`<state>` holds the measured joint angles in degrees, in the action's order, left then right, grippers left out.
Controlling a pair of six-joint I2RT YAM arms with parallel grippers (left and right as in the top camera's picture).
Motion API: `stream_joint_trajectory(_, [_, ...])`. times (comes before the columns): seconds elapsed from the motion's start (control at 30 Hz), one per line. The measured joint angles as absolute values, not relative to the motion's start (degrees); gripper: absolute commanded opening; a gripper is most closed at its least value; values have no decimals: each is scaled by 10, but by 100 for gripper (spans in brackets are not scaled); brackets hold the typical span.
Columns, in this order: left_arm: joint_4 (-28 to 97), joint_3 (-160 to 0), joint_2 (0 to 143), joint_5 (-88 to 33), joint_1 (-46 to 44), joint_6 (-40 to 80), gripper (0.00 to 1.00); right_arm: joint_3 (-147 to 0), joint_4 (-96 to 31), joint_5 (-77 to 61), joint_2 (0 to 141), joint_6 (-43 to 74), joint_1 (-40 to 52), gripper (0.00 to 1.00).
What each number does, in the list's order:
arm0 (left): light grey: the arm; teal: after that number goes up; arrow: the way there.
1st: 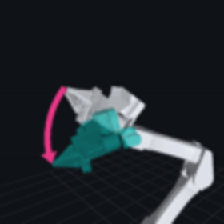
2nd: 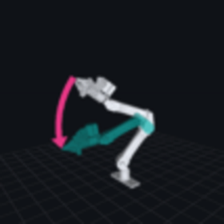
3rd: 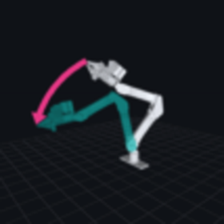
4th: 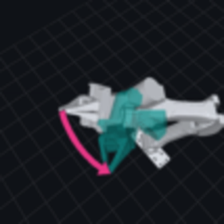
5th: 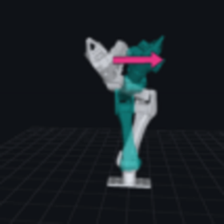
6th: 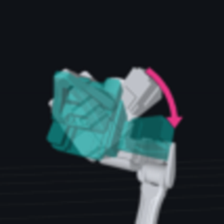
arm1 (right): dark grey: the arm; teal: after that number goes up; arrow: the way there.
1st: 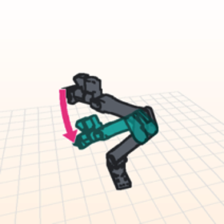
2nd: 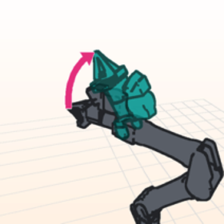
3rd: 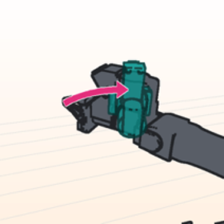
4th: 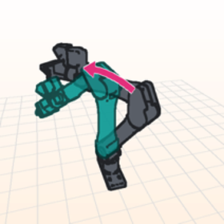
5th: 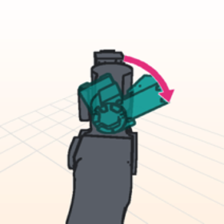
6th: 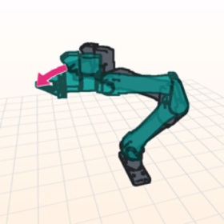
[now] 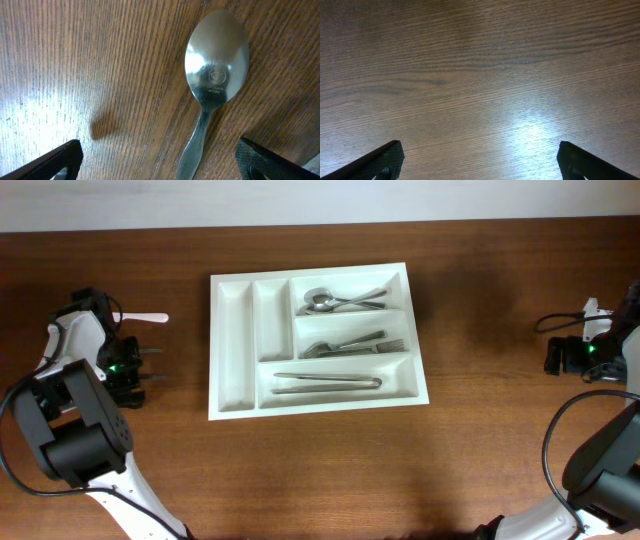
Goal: Pack container
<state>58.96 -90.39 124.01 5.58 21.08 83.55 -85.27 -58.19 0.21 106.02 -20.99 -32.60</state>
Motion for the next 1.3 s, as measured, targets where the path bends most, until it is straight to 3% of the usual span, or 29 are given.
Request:
stream_joint_trajectory(0.1, [588, -905, 1241, 58, 211, 837, 68, -853, -582, 2, 1060, -210, -326, 99])
stream_joint_trajectory(0.27, [592, -905, 1242, 61, 211, 833, 57, -853, -582, 2, 1060, -210, -326, 99])
stream_joint_trajectory(0.3, [592, -905, 1242, 61, 211, 834, 46, -853, -582, 2, 1060, -210, -326, 99])
stream_joint_trajectory(0.43, [599, -905, 1243, 61, 211, 831, 29, -853, -582, 2, 1060, -210, -326, 99])
stream_joint_trajectory(0.87, [608, -905, 1244, 63, 211, 831, 21, -853, -582, 2, 1060, -210, -326, 99])
stream_joint_trajectory(0.93, [609, -905, 1244, 63, 211, 831, 22, -853, -582, 2, 1060, -210, -326, 99])
stream_joint_trajectory(0.97, [609, -905, 1244, 63, 211, 831, 28, -853, -582, 2, 1060, -210, -326, 99])
stream_joint_trajectory(1.0, [609, -905, 1244, 63, 211, 832, 40, -853, -582, 2, 1060, -210, -326, 99])
stream_joint_trajectory(1.1, [611, -906, 1244, 63, 211, 829, 99, -853, -582, 2, 1060, -210, -326, 99])
stream_joint_trajectory(1.3, [609, -911, 1244, 63, 211, 831, 99, -853, -582, 2, 1060, -210, -326, 99])
